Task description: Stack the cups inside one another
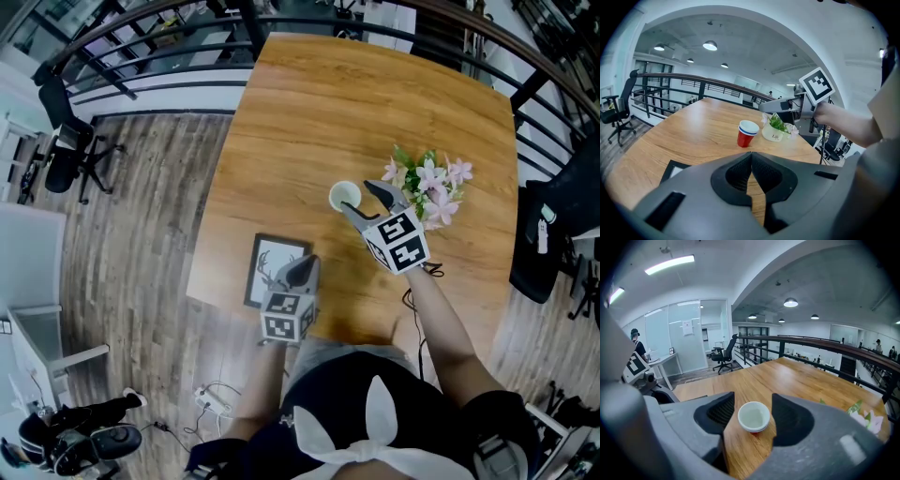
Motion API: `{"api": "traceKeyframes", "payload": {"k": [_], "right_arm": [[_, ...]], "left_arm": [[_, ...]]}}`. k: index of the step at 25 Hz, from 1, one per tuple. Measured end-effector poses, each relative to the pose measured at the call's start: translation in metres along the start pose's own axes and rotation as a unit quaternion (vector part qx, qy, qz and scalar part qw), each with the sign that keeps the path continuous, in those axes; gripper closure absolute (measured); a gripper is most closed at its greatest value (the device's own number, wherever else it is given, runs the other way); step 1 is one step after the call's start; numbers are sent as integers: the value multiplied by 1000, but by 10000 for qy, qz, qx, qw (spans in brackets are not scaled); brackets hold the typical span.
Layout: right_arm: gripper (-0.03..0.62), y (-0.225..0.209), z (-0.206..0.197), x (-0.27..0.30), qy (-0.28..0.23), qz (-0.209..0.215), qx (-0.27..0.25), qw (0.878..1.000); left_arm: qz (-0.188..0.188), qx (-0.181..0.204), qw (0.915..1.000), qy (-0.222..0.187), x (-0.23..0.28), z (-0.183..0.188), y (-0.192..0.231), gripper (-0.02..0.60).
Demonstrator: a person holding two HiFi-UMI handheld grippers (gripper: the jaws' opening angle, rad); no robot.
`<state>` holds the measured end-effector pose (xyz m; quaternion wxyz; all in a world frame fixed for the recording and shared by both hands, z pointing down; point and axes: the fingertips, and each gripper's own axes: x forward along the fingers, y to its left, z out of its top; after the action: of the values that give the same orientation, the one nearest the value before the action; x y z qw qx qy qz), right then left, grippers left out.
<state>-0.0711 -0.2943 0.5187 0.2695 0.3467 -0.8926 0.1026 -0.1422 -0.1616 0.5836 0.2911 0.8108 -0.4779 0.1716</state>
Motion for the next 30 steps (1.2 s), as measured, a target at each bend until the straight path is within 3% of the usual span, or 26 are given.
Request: {"api": "traceKeyframes", "payload": {"k": [5,17,24,30], "right_arm": [[590,-6,13,-27,-511,-246,106,9983],[595,25,23,-77,-872,74,-42,9962],[595,53,8,-98,-805,242,-180,9963],[597,70,-13,-117,-742,331,-8,9967]], "left_arm": [[-1,35,10000,-11,-5,9,-5,563],[-96,253,9987,-442,-25,45,-29,563],[-274,348,9967,-677,-42,61,-55,563],[-260,568,9955,-716,-51,52,-71,563]]}}
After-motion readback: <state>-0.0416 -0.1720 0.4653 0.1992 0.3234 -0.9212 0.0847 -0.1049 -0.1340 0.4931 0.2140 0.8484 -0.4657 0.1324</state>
